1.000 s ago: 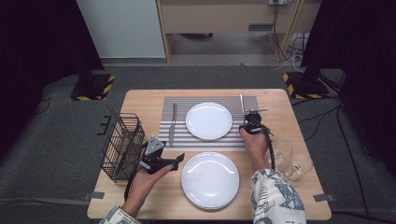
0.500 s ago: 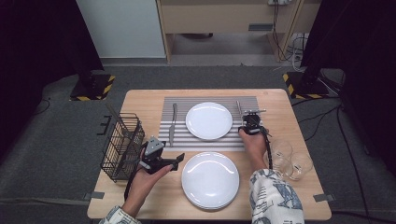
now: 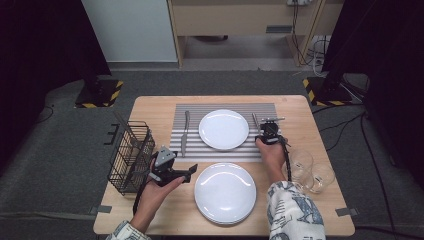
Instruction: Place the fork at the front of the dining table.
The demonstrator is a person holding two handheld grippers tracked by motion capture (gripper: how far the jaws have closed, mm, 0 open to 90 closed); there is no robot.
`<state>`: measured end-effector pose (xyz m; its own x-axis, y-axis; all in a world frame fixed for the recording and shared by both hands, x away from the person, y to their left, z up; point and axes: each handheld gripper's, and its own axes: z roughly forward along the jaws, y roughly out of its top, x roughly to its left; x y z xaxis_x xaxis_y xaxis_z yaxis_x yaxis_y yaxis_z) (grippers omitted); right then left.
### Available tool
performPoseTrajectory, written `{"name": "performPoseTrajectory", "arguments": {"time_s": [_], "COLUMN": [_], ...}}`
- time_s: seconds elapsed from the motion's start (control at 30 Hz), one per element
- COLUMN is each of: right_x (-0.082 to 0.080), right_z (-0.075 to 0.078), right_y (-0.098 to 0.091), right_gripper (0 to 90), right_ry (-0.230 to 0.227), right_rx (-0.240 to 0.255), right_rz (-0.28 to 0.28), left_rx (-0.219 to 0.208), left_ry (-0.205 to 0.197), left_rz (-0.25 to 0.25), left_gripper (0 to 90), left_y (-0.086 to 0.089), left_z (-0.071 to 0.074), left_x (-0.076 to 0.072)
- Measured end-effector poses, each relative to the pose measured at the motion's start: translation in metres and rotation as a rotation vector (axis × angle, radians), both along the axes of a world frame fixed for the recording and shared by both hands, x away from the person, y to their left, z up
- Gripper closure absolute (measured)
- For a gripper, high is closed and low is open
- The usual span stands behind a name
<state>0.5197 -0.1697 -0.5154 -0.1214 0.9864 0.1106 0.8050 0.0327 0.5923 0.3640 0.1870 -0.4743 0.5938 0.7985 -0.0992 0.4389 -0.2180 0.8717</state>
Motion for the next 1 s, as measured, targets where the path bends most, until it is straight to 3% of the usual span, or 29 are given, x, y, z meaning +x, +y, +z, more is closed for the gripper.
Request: {"name": "performPoseTrajectory", "arguments": {"time_s": [1.0], "right_x": [-0.0011], "right_z": [0.0012], "right_y": [0.0000], "right_gripper": [65.0], "right_ry": [0.000], "right_rx": [-0.012], "right_rz": [0.000], "left_rx": [-0.005], "left_ry": [-0.005], "left_rz": [-0.002], "left_gripper": [6.5], "left_y": [-0.0004], "left_z": [0.0017], "left_x": [-0.0009]}}
